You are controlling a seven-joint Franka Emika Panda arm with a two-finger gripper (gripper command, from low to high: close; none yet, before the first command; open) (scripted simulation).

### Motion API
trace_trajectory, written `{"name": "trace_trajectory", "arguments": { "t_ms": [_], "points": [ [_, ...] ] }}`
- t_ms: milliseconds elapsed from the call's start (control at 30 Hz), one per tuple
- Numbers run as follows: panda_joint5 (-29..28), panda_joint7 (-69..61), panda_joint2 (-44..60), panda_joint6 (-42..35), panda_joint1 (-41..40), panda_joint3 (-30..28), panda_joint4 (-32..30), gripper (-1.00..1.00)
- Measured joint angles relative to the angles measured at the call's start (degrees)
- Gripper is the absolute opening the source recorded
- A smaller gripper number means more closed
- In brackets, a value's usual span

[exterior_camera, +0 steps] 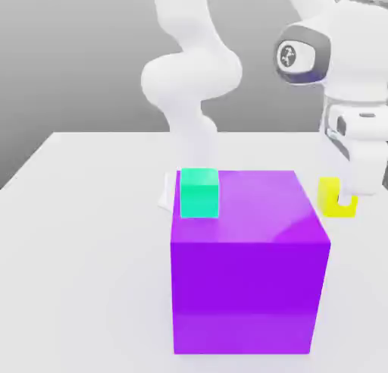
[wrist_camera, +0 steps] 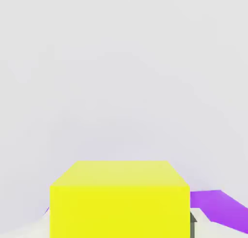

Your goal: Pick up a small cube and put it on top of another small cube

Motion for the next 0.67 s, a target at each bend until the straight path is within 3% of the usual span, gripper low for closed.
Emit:
{"name": "trace_trajectory", "arguments": {
  "t_ms": [400, 567, 600, 667],
  "points": [
    [-7.57, -27.86, -14.8, -24.52, -8.89, -13.61, 9.33, -1.0],
    [-8.04, -29.0, -12.79, -18.06, -10.82, -18.0, 3.83, -1.0],
    [-8.21, -29.03, -12.29, -16.51, -10.9, -18.36, 2.76, 1.0],
    [-8.21, -29.03, -12.29, -16.51, -10.9, -18.36, 2.76, 1.0]
  ]
}}
